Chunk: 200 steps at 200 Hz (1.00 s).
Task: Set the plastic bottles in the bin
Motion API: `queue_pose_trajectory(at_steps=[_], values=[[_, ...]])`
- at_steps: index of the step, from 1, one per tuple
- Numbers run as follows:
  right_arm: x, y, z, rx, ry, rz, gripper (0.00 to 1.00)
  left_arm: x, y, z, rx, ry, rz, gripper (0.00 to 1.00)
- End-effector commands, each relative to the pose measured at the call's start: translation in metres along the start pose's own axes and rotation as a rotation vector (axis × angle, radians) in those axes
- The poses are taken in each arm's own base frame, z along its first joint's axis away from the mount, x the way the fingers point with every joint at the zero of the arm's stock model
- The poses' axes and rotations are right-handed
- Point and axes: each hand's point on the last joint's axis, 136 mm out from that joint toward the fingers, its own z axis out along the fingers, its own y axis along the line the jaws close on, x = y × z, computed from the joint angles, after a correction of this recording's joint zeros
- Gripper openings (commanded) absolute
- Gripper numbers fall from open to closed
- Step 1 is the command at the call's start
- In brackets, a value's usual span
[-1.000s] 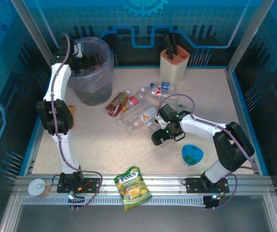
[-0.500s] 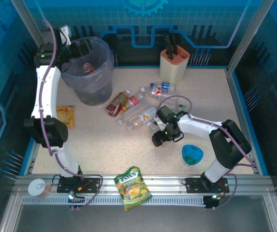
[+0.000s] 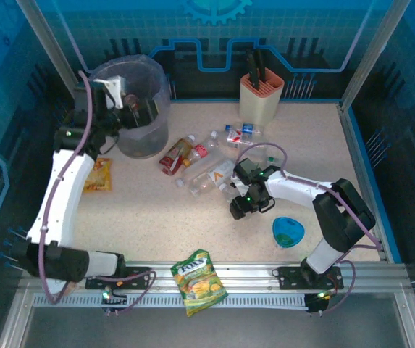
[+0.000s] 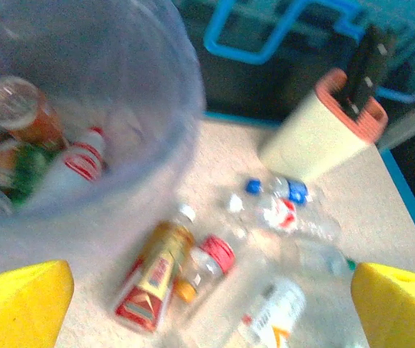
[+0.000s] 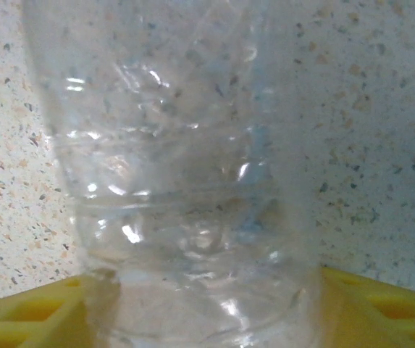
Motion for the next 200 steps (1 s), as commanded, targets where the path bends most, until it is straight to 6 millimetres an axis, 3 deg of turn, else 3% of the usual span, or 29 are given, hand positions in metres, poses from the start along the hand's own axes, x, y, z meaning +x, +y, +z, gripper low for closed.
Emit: queue_pose_trajectory(at_steps=[1, 48, 91, 134, 163, 200], values=[[0.001, 0.008, -0.005, 0.001, 0.026, -0.034, 0.67, 0.027, -0.011, -0.008, 0.015, 0.014, -0.012, 0.99], [-0.003, 0.012, -0.025, -0.003, -0.003, -0.082, 0.57, 0.108, -0.016, -0.002, 0.118, 0.138, -0.154, 0.99], [-0.001, 0.014, -0.056, 0.007, -0.015, -0.113, 0.56, 0.143, -0.006, 0.023, 0.181, 0.078, -0.415, 0.99], [-0.023, 0.032, -0.1, -0.073, -0.187, -0.118, 0.55, 0.189, -0.043, 0.054, 0.295, 0.164, -0.528, 0.99], [-0.044, 0.058, -0.127, -0.204, -0.328, -0.143, 0.54, 0.202, -0.074, 0.07, 0.391, 0.22, -0.546, 0.99], [-0.06, 0.07, -0.134, -0.257, -0.398, -0.14, 0.53, 0.206, -0.106, 0.083, 0.506, 0.254, -0.601, 0.99]])
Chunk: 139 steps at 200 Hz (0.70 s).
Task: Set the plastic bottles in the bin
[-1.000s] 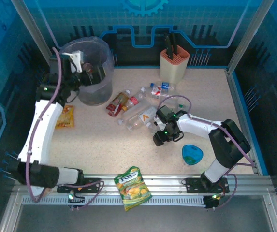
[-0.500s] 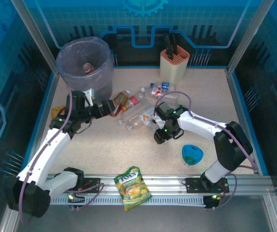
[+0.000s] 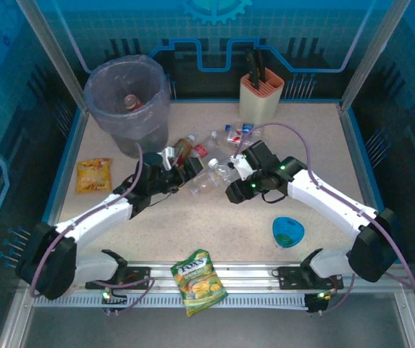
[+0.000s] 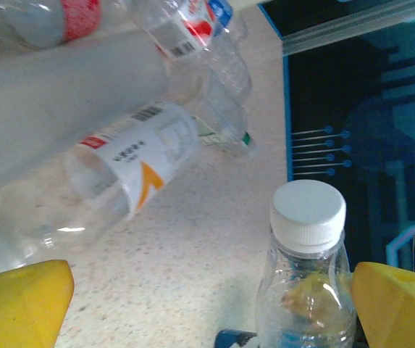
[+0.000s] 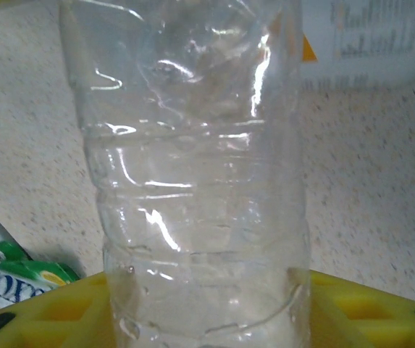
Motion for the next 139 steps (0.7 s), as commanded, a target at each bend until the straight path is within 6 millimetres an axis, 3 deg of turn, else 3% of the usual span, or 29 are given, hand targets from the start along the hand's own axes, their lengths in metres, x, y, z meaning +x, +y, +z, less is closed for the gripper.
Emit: queue_pose_trajectory(at_steps=[1, 32, 49, 71, 103, 139], values=[[-0.022, 0.023, -0.004, -0.088, -0.086, -0.01, 0.53, 0.001, -0.036, 0.011, 0.162, 0.012, -0.034, 0.99], [-0.039, 0.041, 0.009, -0.141, -0.156, -0.027, 0.53, 0.014, -0.054, 0.025, 0.208, 0.059, -0.032, 0.99], [-0.051, 0.045, 0.012, -0.163, -0.226, -0.02, 0.53, 0.018, -0.052, 0.03, 0.202, 0.073, -0.039, 0.99], [-0.061, 0.051, 0.015, -0.197, -0.272, -0.018, 0.53, 0.018, -0.054, 0.032, 0.231, 0.071, -0.063, 0.86], [-0.059, 0.052, 0.024, -0.204, -0.251, -0.026, 0.55, 0.017, -0.056, 0.032, 0.235, 0.068, -0.066, 0.71], [-0.056, 0.05, 0.028, -0.202, -0.24, -0.019, 0.6, 0.017, -0.053, 0.032, 0.213, 0.065, -0.058, 0.63]])
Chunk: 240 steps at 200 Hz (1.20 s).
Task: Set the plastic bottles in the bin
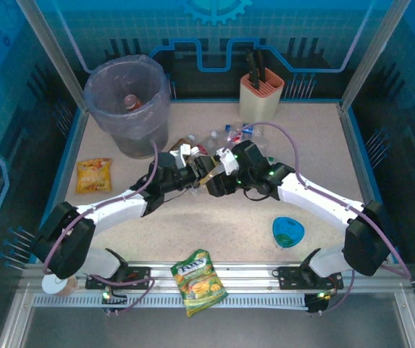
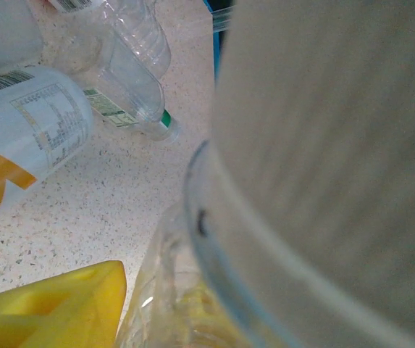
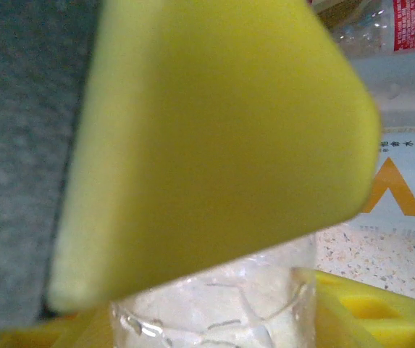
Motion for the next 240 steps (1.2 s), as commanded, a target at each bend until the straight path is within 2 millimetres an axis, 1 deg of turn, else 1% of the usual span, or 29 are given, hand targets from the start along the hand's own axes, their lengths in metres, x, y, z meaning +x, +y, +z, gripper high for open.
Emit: queue_pose_trajectory(at_steps=[1, 17, 47, 64, 79, 88, 103, 115, 127, 141, 150, 161, 174, 189, 201, 217, 240], values=[[0.0, 0.008, 0.006, -0.036, -0.009, -0.005, 0.6, -0.001, -0.011, 0.002, 0.027, 0.004, 0.019, 0.63], [0.0, 0.007, 0.006, -0.031, -0.006, -0.007, 0.63, -0.002, -0.011, 0.001, 0.015, 0.0, 0.028, 0.61], [0.0, 0.008, 0.0, -0.025, -0.001, -0.021, 0.75, -0.003, -0.006, 0.0, -0.013, -0.007, 0.039, 0.59], [-0.001, 0.01, -0.007, -0.021, 0.007, -0.041, 0.86, -0.004, -0.004, -0.001, -0.022, -0.009, 0.04, 0.59], [-0.001, 0.009, -0.02, -0.009, 0.002, -0.057, 0.91, -0.008, -0.003, -0.004, -0.033, -0.018, 0.048, 0.58], [-0.001, 0.007, -0.028, 0.004, -0.002, -0.062, 0.93, -0.011, -0.005, -0.007, -0.04, -0.023, 0.066, 0.58], [-0.003, 0.0, -0.045, 0.036, -0.034, -0.06, 0.95, -0.021, -0.016, -0.015, -0.056, -0.043, 0.116, 0.58], [-0.003, -0.01, -0.058, 0.063, -0.06, -0.037, 0.95, -0.03, -0.028, -0.024, -0.073, -0.056, 0.174, 0.59], [-0.002, -0.022, -0.066, 0.095, -0.072, -0.003, 0.95, -0.042, -0.045, -0.035, -0.088, -0.077, 0.244, 0.59], [0.001, -0.031, -0.071, 0.121, -0.081, 0.025, 0.95, -0.062, -0.064, -0.05, -0.104, -0.107, 0.316, 0.59], [0.004, -0.036, -0.071, 0.133, -0.081, 0.04, 0.95, -0.076, -0.073, -0.06, -0.132, -0.127, 0.351, 0.59], [0.009, -0.039, -0.07, 0.141, -0.069, 0.057, 0.95, -0.096, -0.088, -0.075, -0.158, -0.165, 0.403, 0.57], [0.015, -0.043, -0.067, 0.156, -0.048, 0.077, 0.95, -0.126, -0.102, -0.096, -0.194, -0.229, 0.455, 0.55], [0.021, -0.048, -0.062, 0.17, -0.028, 0.088, 0.95, -0.16, -0.121, -0.119, -0.23, -0.306, 0.509, 0.51], [0.025, -0.053, -0.057, 0.18, -0.018, 0.1, 0.95, -0.188, -0.134, -0.137, -0.275, -0.377, 0.555, 0.5], [0.027, -0.057, -0.049, 0.182, -0.013, 0.097, 0.95, -0.225, -0.141, -0.157, -0.344, -0.469, 0.581, 0.49], [0.027, -0.057, -0.043, 0.175, 0.015, 0.085, 0.95, -0.276, -0.138, -0.177, -0.428, -0.558, 0.582, 0.47]])
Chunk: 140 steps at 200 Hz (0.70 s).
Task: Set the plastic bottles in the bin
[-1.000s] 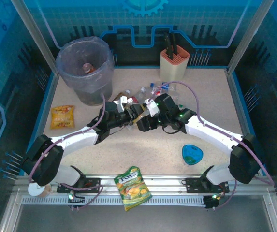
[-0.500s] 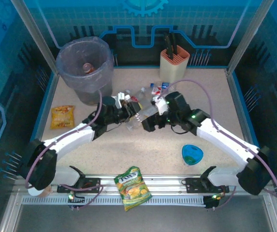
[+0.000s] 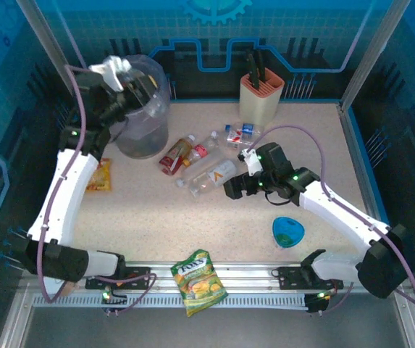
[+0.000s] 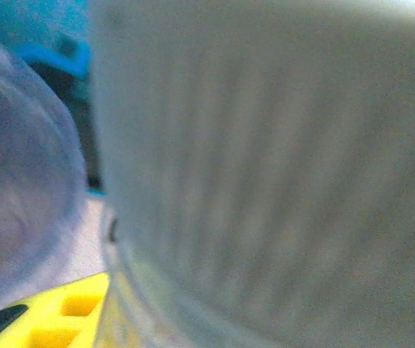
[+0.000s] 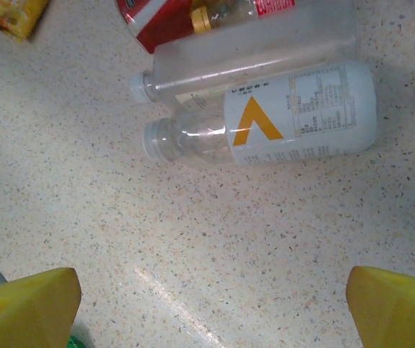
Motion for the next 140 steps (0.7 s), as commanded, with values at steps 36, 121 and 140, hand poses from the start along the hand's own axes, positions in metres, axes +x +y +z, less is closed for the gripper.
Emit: queue_pose_trajectory(at_steps=[36, 121, 140], values=[[0.008, -0.005, 0.01, 0.007, 0.044, -0.01, 0.95, -0.044, 0.113, 0.041, -0.333, 0.036, 0.086, 0.46], [0.035, -0.017, 0.014, 0.054, 0.113, -0.013, 0.95, -0.018, 0.221, 0.106, -0.579, 0.254, 0.236, 0.5], [0.033, -0.024, 0.016, 0.071, 0.096, 0.014, 0.95, -0.003, 0.237, 0.113, -0.599, 0.303, 0.235, 0.62]])
